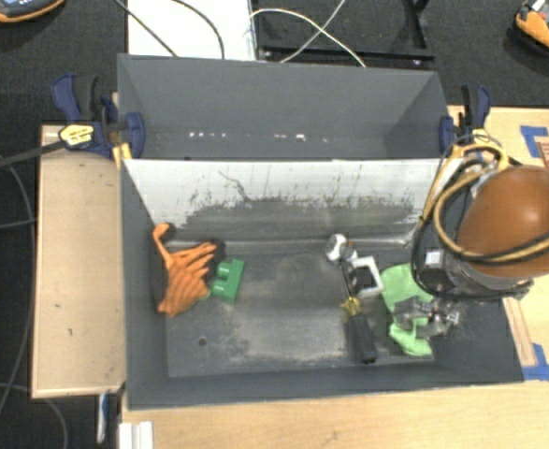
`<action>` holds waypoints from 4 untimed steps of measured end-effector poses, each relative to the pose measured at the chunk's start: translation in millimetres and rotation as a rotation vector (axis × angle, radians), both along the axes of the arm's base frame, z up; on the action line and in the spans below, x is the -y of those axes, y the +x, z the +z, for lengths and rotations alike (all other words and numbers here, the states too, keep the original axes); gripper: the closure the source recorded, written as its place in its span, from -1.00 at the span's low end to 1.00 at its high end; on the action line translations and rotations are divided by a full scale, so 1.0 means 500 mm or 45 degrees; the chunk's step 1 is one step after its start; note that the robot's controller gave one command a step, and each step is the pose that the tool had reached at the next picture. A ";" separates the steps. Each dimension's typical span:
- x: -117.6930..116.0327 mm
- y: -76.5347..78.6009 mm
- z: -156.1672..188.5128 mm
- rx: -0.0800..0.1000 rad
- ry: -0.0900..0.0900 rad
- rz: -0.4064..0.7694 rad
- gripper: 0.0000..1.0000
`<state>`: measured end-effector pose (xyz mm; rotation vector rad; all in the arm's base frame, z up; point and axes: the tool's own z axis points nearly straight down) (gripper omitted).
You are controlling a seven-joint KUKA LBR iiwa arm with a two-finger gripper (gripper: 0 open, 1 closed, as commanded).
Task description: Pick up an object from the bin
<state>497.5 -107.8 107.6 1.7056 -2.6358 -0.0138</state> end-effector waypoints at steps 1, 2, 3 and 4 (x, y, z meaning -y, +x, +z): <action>0.001 0.002 0.040 0.003 -0.001 0.000 1.00; 0.000 0.003 0.063 0.008 -0.001 -0.004 1.00; 0.000 0.003 0.074 0.006 0.000 -0.005 1.00; 0.000 0.004 0.089 0.009 0.000 -0.009 1.00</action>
Offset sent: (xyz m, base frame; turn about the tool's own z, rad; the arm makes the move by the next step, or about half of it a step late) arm -0.0001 0.0002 0.0356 0.0000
